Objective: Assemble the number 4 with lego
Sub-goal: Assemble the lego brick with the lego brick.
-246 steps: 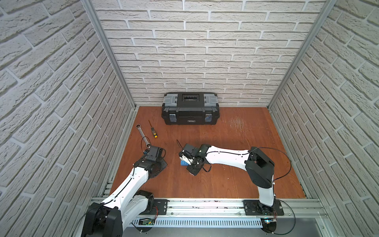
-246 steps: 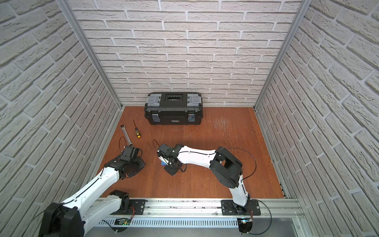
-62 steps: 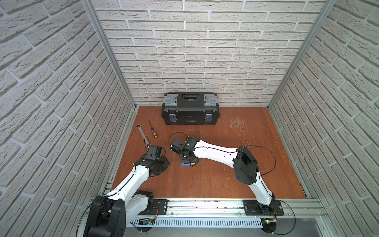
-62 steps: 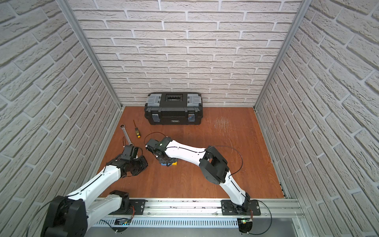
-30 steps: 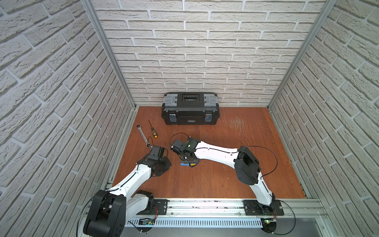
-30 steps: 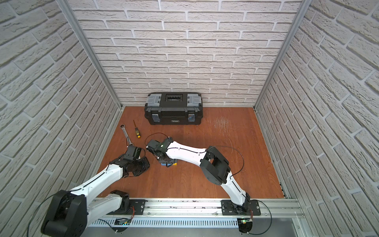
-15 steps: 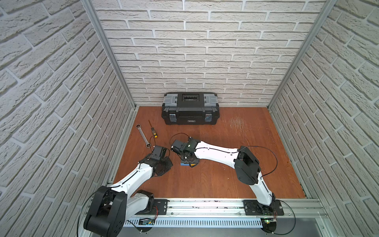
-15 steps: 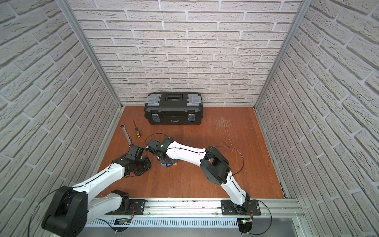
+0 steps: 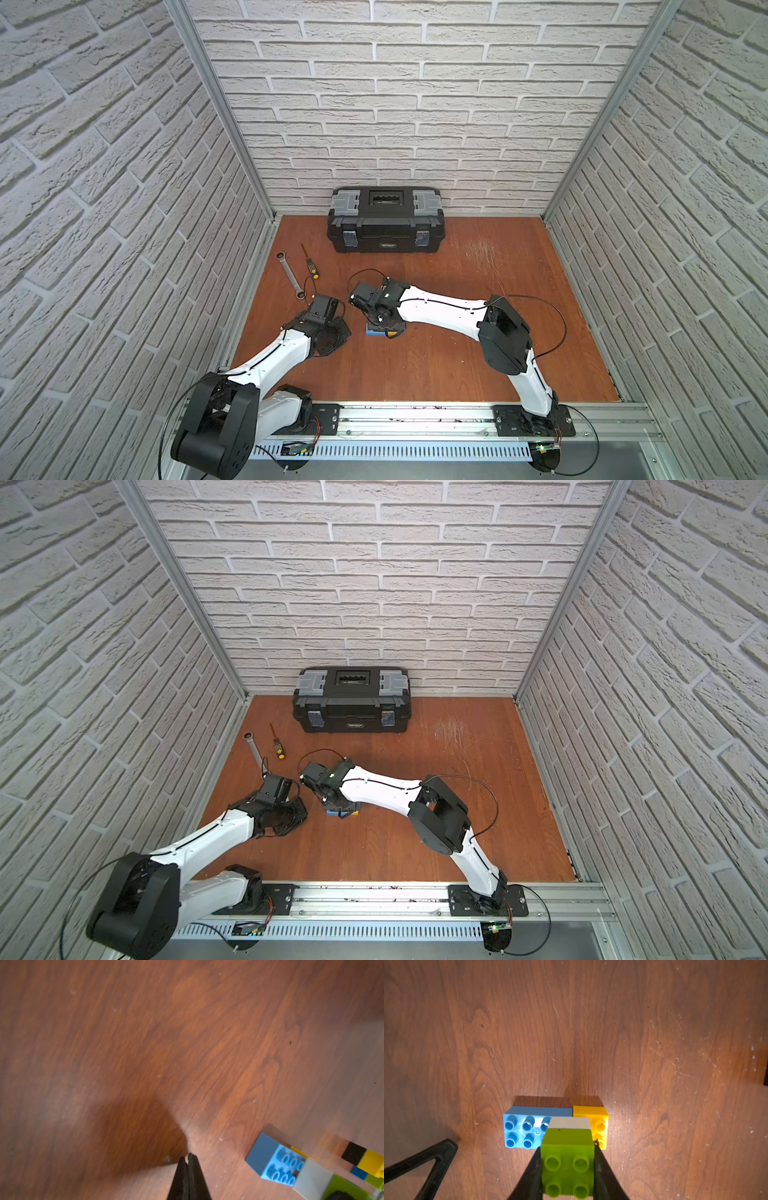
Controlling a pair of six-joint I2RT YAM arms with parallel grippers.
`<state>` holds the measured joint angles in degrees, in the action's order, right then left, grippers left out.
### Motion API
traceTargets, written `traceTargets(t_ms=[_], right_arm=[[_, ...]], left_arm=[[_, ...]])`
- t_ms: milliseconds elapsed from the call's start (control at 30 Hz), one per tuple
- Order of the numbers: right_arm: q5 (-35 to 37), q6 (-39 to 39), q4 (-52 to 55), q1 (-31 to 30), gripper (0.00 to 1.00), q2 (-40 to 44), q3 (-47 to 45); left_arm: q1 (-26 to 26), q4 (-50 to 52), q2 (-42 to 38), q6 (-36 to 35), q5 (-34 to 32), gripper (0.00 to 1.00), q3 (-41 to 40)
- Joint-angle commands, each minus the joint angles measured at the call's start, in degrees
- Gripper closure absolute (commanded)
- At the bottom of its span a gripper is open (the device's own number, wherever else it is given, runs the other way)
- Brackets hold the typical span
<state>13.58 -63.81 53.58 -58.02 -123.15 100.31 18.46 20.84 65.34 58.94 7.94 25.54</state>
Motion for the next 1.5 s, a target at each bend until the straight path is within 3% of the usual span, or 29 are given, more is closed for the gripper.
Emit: traceTargets(t_ms=[0, 400, 667, 867, 1033, 1233, 1467], right_arm=[[-3.56, -0.08, 3.03, -0.27, 0.98, -7.12, -6.62], [-0.89, -1.64, 5.51, -2.36, 0.98, -5.18, -7.72], [-2.40, -0.60, 4.22, -0.16, 0.98, -5.65, -7.24], [0.87, 1.93, 6.48, -1.47, 0.98, -4.07, -6.36], [-2.37, 0.99, 4.21, -2.16, 0.98, -3.88, -9.42], [2.30, 1.45, 6.35, -2.62, 0.98, -2.95, -7.39], [1.78, 1.66, 7.22, -3.77, 0.98, -3.45, -8.58]], left_arm=[[0.36, -1.55, 0.53, 0.48, -0.55, 0.98, -0.05], [0.53, -1.29, 0.19, 0.43, -0.89, 0.98, -0.40], [0.58, -1.62, 0.88, 0.48, -0.28, 0.99, -0.10], [0.68, -1.59, 0.05, 0.48, -0.26, 1.00, -0.14], [0.88, -1.96, 0.14, 0.74, -0.22, 1.00, -0.40], [1.09, -2.03, 0.49, 0.48, -0.13, 1.00, -0.25], [1.08, -2.65, 0.58, 0.82, -0.12, 1.00, -0.40]])
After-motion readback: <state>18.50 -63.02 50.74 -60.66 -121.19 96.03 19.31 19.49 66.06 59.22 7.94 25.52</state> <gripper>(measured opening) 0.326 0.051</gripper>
